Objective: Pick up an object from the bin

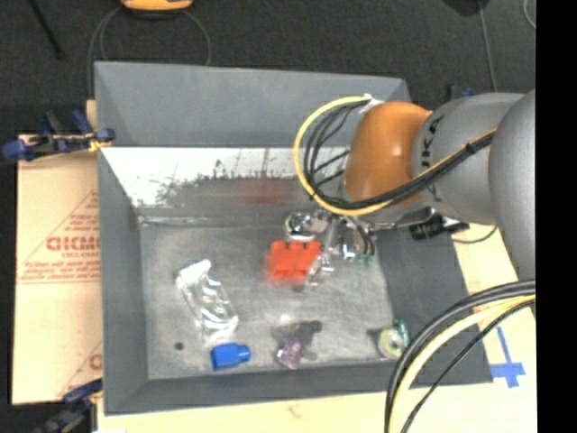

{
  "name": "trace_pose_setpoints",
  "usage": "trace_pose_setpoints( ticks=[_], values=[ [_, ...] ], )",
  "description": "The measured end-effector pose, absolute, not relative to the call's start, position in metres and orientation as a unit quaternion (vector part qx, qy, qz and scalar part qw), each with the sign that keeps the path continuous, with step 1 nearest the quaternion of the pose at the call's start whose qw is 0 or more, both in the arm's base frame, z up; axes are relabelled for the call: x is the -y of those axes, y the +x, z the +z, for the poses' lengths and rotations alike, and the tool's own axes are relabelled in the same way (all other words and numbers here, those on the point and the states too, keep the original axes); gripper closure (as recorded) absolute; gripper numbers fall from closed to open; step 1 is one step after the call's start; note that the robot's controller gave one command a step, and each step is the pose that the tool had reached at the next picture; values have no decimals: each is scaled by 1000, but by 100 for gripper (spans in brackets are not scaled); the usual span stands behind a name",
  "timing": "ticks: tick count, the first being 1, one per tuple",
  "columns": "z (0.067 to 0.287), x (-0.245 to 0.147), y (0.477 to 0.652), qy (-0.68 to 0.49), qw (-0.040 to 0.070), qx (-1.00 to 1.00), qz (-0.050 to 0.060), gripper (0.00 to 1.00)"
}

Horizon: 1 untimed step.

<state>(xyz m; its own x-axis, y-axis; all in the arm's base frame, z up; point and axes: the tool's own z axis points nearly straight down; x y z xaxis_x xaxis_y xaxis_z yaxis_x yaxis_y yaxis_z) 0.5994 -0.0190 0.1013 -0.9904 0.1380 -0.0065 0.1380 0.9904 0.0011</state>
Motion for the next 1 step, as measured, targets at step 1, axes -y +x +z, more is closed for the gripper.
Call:
trace_pose_setpoints(
  ticks=[1],
  values=[
    [105,17,601,145,3,-989,1,0]
  ],
)
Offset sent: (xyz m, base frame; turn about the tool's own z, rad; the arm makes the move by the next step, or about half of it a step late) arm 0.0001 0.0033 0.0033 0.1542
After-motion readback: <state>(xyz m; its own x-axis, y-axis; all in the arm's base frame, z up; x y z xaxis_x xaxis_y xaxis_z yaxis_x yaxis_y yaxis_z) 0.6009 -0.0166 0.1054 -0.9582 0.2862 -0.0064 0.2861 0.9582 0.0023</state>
